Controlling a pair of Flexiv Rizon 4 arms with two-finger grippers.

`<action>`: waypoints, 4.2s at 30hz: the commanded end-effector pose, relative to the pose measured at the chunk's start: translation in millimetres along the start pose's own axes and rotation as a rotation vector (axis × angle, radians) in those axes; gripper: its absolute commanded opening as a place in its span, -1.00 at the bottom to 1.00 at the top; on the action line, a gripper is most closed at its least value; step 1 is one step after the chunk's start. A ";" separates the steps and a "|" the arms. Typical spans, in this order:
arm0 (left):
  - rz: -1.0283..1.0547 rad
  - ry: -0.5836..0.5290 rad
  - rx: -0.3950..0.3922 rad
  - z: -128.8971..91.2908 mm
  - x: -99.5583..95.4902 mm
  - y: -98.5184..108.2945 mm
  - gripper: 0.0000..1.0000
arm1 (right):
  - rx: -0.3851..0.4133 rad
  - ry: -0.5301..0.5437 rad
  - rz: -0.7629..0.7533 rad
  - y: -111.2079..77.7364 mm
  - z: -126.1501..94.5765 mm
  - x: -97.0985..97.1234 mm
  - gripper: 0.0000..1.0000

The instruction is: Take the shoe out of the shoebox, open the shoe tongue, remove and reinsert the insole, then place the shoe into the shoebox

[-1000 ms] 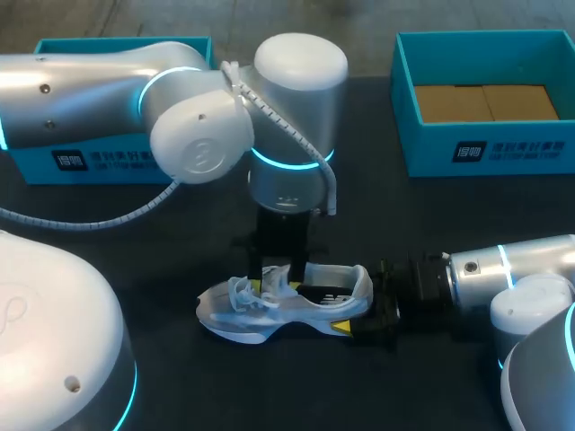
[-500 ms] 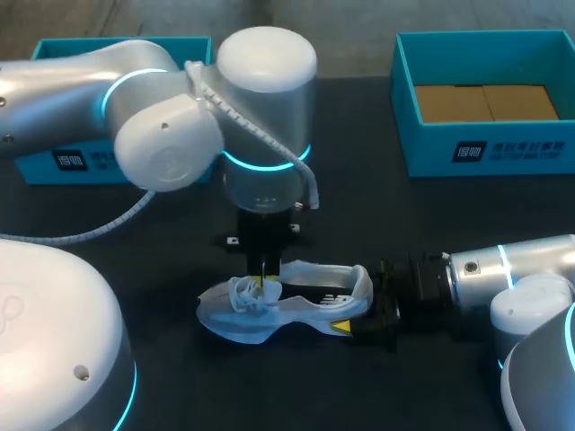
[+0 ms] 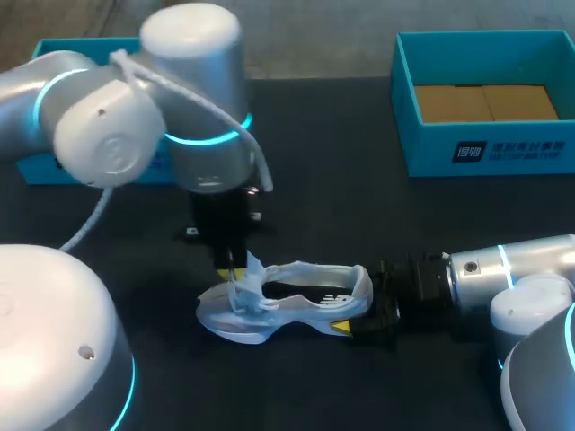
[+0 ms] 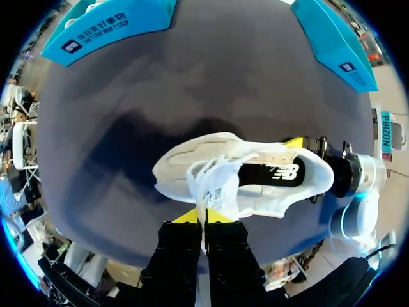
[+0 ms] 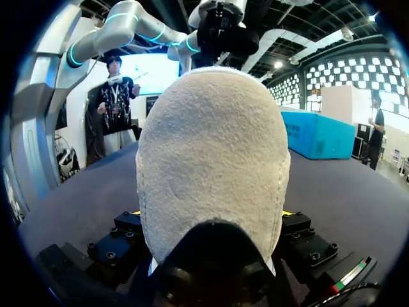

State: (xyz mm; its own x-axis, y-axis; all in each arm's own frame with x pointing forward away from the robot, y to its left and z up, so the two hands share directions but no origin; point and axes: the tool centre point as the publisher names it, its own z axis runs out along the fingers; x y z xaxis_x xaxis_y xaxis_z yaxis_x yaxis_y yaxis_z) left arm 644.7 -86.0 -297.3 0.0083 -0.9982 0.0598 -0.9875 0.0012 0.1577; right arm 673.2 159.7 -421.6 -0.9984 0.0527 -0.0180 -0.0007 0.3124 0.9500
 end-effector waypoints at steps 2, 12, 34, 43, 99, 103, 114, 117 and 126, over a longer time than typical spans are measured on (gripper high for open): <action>0.041 0.421 0.001 1.6 -37.4 3.3 -1.00 | 0.005 -0.001 0.001 0.7 1.8 0.6 -1.00; 0.078 0.571 -0.019 28.3 -63.9 4.8 -1.00 | 0.005 -0.001 0.001 0.7 1.8 0.6 -1.00; 0.233 0.609 0.016 14.0 -77.7 14.2 0.98 | 0.005 -0.001 0.001 0.7 1.8 0.6 -1.00; 0.570 0.609 0.135 -68.9 -64.5 34.7 1.00 | 0.005 -0.001 0.001 0.7 1.8 0.6 -1.00; 1.749 0.009 0.022 -92.0 82.7 26.2 -1.00 | 0.005 -0.001 0.001 0.7 1.8 0.6 -1.00; 1.747 -0.009 -0.009 -74.5 98.3 16.3 -1.00 | 0.005 -0.001 0.001 0.7 1.8 0.6 -1.00; 1.771 0.016 -0.074 -37.1 127.0 -5.8 -1.00 | 0.005 -0.001 0.001 0.7 1.8 0.6 -1.00; 1.777 0.003 -0.077 -28.7 130.2 -6.6 -1.00 | 0.005 -0.001 0.001 0.7 1.8 0.6 -1.00; 1.781 -0.013 -0.107 3.0 123.2 -3.4 -1.00 | 0.005 -0.001 0.001 0.7 1.8 0.6 -1.00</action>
State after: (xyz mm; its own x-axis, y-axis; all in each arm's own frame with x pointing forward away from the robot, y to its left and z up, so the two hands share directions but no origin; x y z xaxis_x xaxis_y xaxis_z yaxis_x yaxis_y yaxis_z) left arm 648.7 -204.4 -283.0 -0.9561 0.2139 0.2001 0.2091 0.9769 -0.0450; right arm 673.0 161.3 -421.6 -0.9984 0.0528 -0.0175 0.0000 0.3144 0.9493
